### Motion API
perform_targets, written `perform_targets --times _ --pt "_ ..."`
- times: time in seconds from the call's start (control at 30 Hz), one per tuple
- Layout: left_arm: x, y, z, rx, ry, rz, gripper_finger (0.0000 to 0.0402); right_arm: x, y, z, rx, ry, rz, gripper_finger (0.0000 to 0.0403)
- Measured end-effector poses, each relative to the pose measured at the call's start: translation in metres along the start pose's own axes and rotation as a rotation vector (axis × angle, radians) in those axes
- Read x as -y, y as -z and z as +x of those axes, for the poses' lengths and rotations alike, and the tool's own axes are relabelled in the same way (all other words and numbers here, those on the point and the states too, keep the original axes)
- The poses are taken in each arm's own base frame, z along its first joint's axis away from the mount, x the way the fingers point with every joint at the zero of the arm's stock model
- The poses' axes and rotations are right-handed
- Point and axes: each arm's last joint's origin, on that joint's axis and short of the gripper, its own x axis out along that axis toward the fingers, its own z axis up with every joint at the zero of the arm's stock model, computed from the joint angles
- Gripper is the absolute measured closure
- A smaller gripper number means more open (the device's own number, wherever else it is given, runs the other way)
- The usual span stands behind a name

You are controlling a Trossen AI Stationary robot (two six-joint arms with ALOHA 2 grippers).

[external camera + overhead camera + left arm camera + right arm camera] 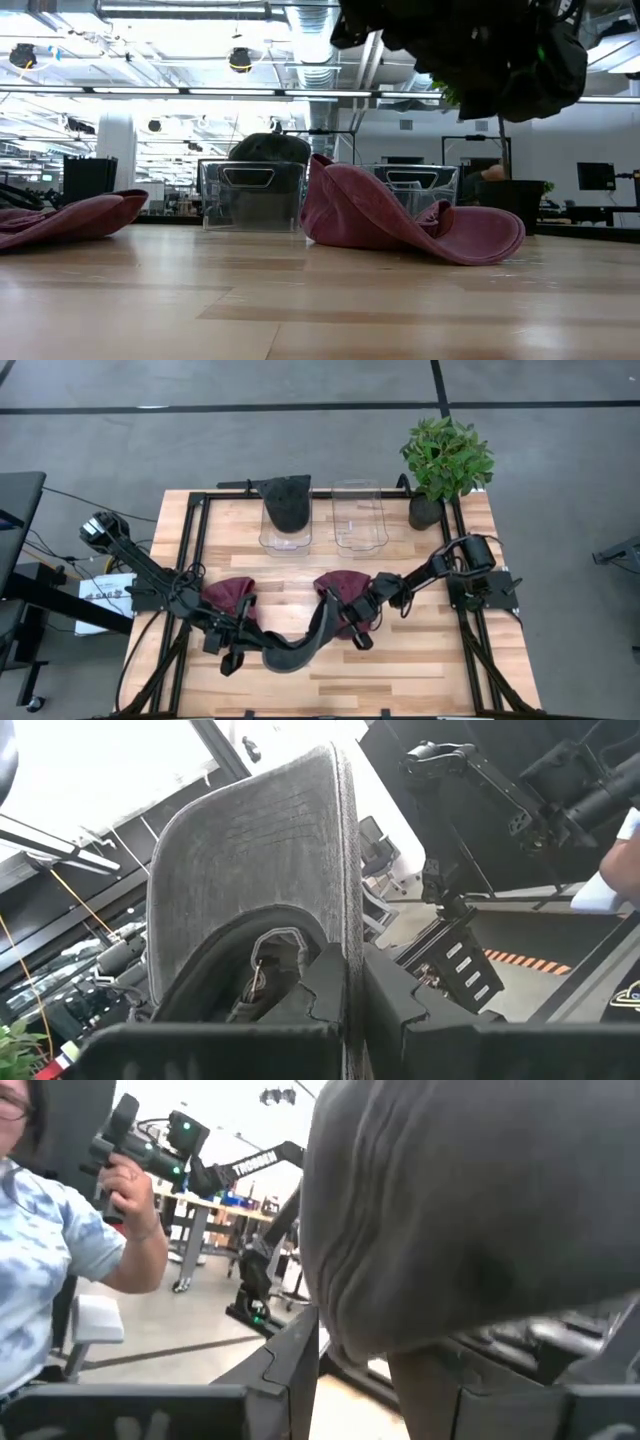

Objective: Pick & Place hat
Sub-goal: Put the black cap into the left transparent bin

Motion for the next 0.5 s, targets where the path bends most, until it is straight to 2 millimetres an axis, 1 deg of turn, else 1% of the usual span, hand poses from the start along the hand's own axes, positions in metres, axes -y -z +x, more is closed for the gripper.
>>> perform_targets --times 0.13,0.23,0.37,0.43,0.5 --pt "0.0014 0.0013 0.0008 -0.004 0.005 0.001 0.0387 -0.0037 -0.0031 0.0022 0.024 -0.008 -0.039 0.0294" --pt "0.0012 0.0011 0.0008 -0.003 0.004 0.001 0.0387 -0.0023 -0.0047 0.0044 0.035 -0.011 -0.034 0.0294" --pt "-0.0009 0.0028 0.0013 -0.009 -0.005 0.003 0.0387 -0.0017 -0.0068 0.0072 0.055 -0.059 -0.016 0.0296" --pt "-0.0021 0.0039 0.0017 -0.014 -0.01 0.005 0.0387 -0.0022 -0.0076 0.0085 0.062 -0.076 -0.016 0.031" --pt "-0.0033 0.0049 0.0019 -0.017 -0.015 0.006 0.0387 -0.0018 -0.0083 0.0094 0.066 -0.086 0.006 0.0346"
